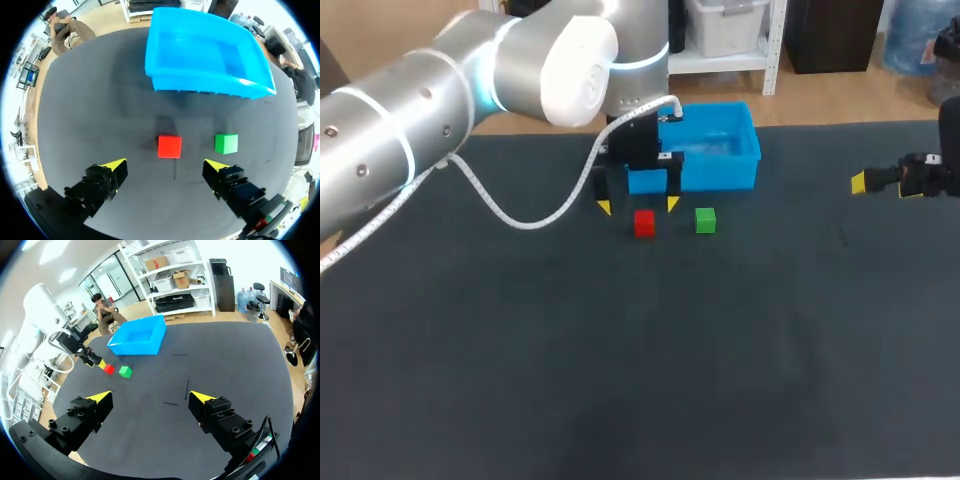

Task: Use the left arm to pick the red cube and place it into the blue plastic box first, then use the right arm to grasp the green cube and put it into the same blue plastic box after the first action is fully finished.

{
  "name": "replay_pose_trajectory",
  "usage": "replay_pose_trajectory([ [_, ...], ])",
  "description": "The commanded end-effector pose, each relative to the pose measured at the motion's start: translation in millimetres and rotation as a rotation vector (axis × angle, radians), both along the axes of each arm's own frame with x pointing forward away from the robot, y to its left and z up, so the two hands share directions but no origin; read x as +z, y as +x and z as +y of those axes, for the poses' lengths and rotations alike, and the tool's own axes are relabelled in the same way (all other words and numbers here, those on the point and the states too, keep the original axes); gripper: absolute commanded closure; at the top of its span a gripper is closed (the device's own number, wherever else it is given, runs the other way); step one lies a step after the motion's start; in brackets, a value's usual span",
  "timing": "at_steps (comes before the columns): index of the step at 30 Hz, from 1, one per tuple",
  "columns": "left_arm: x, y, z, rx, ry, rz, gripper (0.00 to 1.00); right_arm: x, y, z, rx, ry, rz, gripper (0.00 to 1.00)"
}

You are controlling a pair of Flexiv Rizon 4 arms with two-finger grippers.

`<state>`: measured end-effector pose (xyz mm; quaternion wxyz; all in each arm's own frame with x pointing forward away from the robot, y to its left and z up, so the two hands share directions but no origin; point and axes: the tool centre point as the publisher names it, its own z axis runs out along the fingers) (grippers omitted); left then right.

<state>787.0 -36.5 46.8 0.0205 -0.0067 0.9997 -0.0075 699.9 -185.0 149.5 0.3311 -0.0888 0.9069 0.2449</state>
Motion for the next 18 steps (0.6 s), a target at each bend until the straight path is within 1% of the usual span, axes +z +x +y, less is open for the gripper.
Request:
replay_pose_trajectory([
  [1,-4.7,8.3,-5,-0.006,0.006,0.017,0.0,0,0.3,0,0.001,-0.001,0.001,0.0],
  [10,-14.4,12.9,-8,-0.016,0.01,0.025,0.0,0,0.3,0,0.001,-0.001,0.001,0.0],
  [18,-28.6,14.5,-5,-0.016,0.026,0.043,0.0,0,0.3,0,0.001,-0.001,0.001,0.0],
])
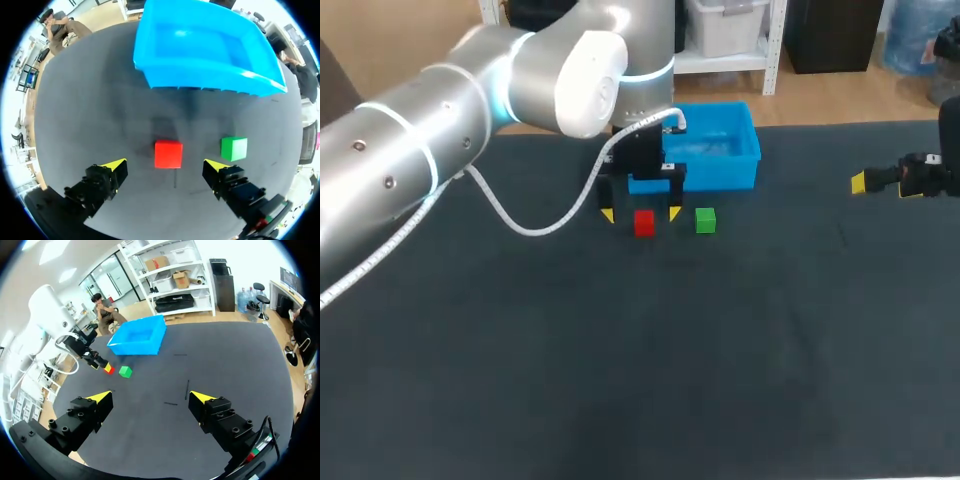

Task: Use the left arm to pick the red cube and place it into the blue plastic box first, then use the right arm to grasp the green cube and put it into the same blue plastic box after the first action is fully finished.

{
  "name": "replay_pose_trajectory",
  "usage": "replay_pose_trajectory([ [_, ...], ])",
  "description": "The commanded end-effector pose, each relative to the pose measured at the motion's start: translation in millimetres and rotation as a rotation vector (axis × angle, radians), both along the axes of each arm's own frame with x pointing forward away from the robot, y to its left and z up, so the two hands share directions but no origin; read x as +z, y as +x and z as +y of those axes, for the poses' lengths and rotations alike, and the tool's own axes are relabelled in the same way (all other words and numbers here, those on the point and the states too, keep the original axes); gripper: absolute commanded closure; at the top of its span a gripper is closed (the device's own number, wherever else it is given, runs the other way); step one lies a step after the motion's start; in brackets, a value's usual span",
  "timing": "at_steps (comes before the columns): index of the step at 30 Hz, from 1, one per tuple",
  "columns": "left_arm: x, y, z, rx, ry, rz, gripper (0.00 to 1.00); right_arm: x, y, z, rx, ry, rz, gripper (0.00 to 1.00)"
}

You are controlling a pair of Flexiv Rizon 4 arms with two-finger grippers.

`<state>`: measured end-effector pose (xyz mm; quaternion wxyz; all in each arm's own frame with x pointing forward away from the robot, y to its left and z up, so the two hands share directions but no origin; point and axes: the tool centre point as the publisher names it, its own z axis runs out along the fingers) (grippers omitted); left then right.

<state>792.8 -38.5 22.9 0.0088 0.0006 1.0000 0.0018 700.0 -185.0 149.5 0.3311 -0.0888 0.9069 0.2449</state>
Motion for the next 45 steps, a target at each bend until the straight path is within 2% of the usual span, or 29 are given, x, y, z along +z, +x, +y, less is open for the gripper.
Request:
replay_pose_trajectory([
  [1,-5.7,8.8,-3,-0.002,0.009,0.021,0.0,0,0.3,0,0.001,-0.001,0.001,0.0],
  [20,-21.5,15.5,-3,0.01,0.025,0.046,0.0,0,0.3,0,0.001,-0.001,0.001,0.0],
  [42,-40.2,13.5,-1,0.051,0.04,0.059,0.0,0,0.3,0,0.001,-0.001,0.001,0.0],
  [43,-40.2,13.4,-1,0.051,0.04,0.059,0.09,0,0.3,0,0.001,-0.001,0.001,0.0],
  [44,-40.1,13.4,0,0.05,0.04,0.059,0.29,0,0.3,0,0.001,-0.001,0.001,0.0],
  [45,-40.1,13.3,0,0.05,0.04,0.058,0.43,0,0.3,0,0.001,-0.001,0.001,0.0],
])
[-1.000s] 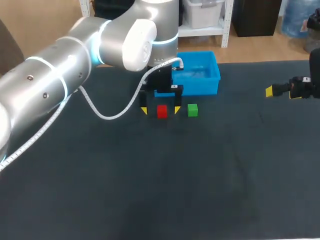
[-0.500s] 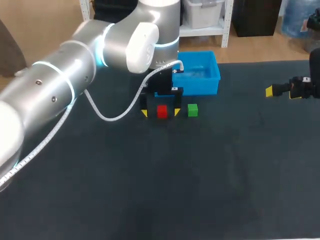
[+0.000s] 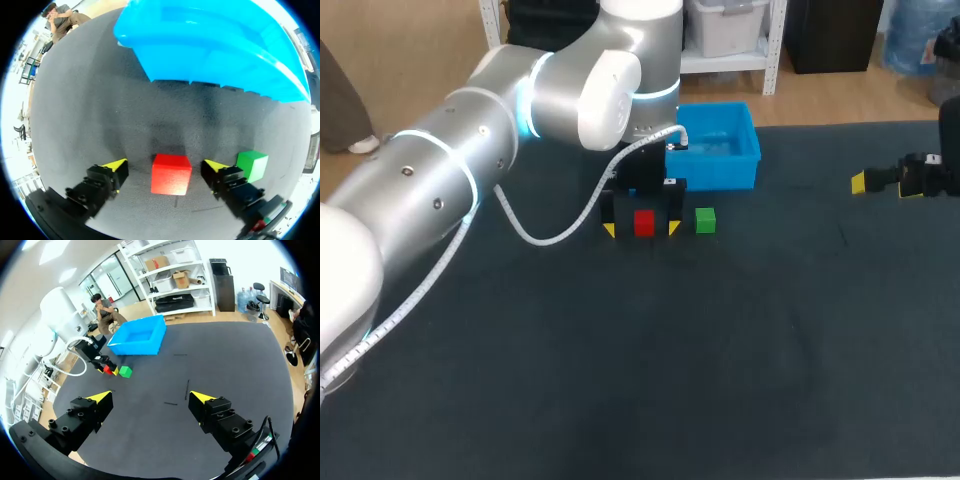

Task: Use the left arm to pick the red cube and place it into the blue plastic box first, then use the right arm to grasp the green cube and put it into the same blue plastic box after the first action is fully finished.

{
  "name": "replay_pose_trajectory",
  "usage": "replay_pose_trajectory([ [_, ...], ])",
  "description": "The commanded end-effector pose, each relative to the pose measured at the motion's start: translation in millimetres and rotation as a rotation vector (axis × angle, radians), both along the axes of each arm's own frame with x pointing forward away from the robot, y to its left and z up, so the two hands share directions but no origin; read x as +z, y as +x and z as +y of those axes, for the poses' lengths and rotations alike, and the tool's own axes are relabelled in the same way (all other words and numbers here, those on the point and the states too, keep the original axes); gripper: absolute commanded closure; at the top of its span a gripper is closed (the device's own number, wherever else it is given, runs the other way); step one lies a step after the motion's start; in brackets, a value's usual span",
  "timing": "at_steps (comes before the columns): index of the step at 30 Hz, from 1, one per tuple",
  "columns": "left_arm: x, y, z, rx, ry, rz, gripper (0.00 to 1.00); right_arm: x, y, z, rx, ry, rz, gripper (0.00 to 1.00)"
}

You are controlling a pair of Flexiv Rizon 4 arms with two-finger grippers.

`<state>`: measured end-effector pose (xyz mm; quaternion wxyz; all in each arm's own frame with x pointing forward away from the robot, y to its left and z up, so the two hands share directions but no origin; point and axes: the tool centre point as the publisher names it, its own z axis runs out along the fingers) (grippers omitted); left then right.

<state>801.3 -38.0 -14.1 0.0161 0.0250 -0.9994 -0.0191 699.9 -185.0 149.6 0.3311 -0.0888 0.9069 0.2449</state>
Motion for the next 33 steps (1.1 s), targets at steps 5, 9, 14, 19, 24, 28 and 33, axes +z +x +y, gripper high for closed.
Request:
replay_pose_trajectory([
  [5,-3.8,3.5,1,-0.002,0.005,0.009,1.0,0,0.3,0,0.001,-0.001,0.001,0.0],
  [9,-4.3,2.0,1,-0.003,0.003,0.01,1.0,0,0.3,0,0.001,-0.001,0.001,0.0],
  [14,-3.1,-0.1,1,-0.002,0.002,0.008,1.0,0,0.3,0,0.001,-0.001,0.001,0.0],
  [19,-1.1,-1.6,1,-0.009,0.002,0.003,1.0,0,0.3,0,0.001,-0.001,0.001,0.0],
  [24,4.1,-3.2,1,-0.011,0.0,-0.003,1.0,0,0.3,0,0.001,-0.001,0.001,0.0],
  [28,8.8,-4.6,0,-0.012,-0.006,-0.01,1.0,0,0.3,0,0.001,-0.001,0.001,0.0],
  [33,16.1,-6.4,2,-0.014,-0.011,-0.018,1.0,0,0.3,0,0.001,-0.001,0.001,0.0],
])
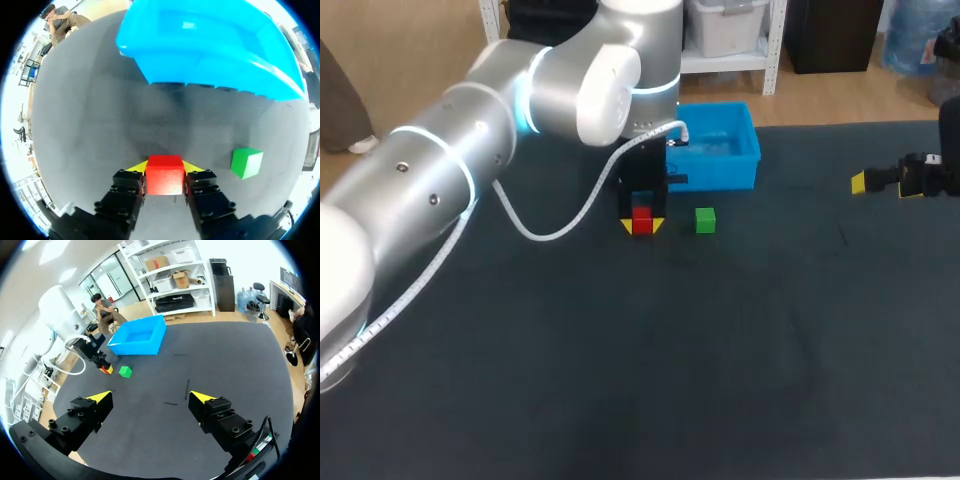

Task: Use the left arm to pick the red cube and place it into the blue plastic box first, then use the right arm to grasp the green cube and put it into the same blue plastic box after the first action is fully finished.

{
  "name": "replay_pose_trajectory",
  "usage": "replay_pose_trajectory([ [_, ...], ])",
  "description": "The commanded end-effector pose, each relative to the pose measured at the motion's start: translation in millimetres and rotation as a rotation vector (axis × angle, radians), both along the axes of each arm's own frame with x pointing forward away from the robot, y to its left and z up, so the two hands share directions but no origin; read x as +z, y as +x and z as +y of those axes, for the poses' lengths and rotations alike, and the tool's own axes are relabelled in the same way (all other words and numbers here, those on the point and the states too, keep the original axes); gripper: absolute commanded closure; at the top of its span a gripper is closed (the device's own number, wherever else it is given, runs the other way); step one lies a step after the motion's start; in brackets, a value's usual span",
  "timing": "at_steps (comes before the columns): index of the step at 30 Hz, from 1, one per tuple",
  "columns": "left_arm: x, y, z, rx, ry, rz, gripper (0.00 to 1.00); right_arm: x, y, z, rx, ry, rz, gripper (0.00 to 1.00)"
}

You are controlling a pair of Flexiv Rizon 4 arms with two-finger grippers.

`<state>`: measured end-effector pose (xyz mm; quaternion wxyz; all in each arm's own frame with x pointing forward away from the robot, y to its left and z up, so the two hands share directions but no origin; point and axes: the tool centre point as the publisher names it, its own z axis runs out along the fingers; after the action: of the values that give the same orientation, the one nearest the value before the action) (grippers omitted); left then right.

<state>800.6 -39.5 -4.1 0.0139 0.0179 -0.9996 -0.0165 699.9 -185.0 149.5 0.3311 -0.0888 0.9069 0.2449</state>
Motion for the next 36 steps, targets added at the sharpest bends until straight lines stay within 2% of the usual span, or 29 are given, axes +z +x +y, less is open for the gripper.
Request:
replay_pose_trajectory([
  [1,7.9,-5.8,4,0.0,-0.007,-0.015,1.0,0,0.3,0,0.001,-0.001,0.001,0.0],
  [13,39.2,-1.4,11,-0.015,-0.005,-0.048,1.0,0,0.3,0,0.001,-0.001,0.001,0.0],
  [36,81.9,8.2,7,-0.056,-0.04,-0.106,1.0,0,0.3,0,0.001,-0.001,0.001,0.0],
])
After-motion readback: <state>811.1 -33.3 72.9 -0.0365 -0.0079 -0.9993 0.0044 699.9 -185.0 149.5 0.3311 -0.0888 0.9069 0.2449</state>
